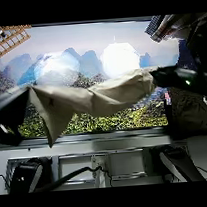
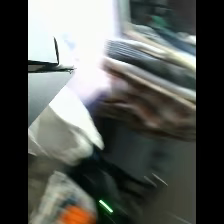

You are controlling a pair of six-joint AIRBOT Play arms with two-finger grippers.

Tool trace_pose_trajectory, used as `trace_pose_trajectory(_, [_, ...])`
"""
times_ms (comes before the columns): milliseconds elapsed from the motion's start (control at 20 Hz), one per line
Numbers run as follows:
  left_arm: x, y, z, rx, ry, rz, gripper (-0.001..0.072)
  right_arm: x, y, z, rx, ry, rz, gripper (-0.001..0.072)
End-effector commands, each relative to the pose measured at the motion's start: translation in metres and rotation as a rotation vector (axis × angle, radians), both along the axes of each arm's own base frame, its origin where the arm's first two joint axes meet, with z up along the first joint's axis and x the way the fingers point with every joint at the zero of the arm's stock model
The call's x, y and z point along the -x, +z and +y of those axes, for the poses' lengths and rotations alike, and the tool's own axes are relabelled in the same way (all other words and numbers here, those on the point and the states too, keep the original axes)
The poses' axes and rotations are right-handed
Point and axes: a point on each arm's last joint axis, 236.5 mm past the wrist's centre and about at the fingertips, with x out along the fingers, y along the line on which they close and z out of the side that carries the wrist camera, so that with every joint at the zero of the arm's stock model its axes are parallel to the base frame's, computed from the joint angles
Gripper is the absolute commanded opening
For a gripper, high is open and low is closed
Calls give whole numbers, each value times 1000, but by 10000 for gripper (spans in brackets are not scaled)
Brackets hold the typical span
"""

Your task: Fold the clothes and pants, and hang the long-sleeved shirts on hangers.

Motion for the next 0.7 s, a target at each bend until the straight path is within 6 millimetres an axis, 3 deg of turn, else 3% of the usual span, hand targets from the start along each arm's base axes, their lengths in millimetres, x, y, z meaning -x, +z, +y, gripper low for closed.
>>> trace_pose_trajectory(0, [-16,-72,50,-250,213,177,6,25,4,-28,47,-119,9,16])
trace_pose_trajectory(100, [-51,-90,77,-321,340,166,7,-3,-2,-33,47,-156,9,16])
trace_pose_trajectory(200, [-92,-106,77,-274,380,151,6,-53,-32,-28,22,-173,64,17])
trace_pose_trajectory(250, [-114,-122,74,-243,387,175,7,-77,-58,-24,9,-179,121,17])
trace_pose_trajectory(450, [-214,-219,81,-212,485,333,7,-178,-191,-20,27,-213,369,22])
trace_pose_trajectory(500, [-233,-239,81,-136,516,400,7,-199,-214,-16,26,-206,420,151])
trace_pose_trajectory(550, [-250,-261,79,-67,532,497,7,-212,-227,-8,0,-194,472,378])
trace_pose_trajectory(600, [-260,-279,72,-39,520,589,8,-222,-228,3,-32,-168,507,536])
trace_pose_trajectory(650, [-268,-292,65,-32,495,671,10,-229,-222,8,-40,-149,513,556])
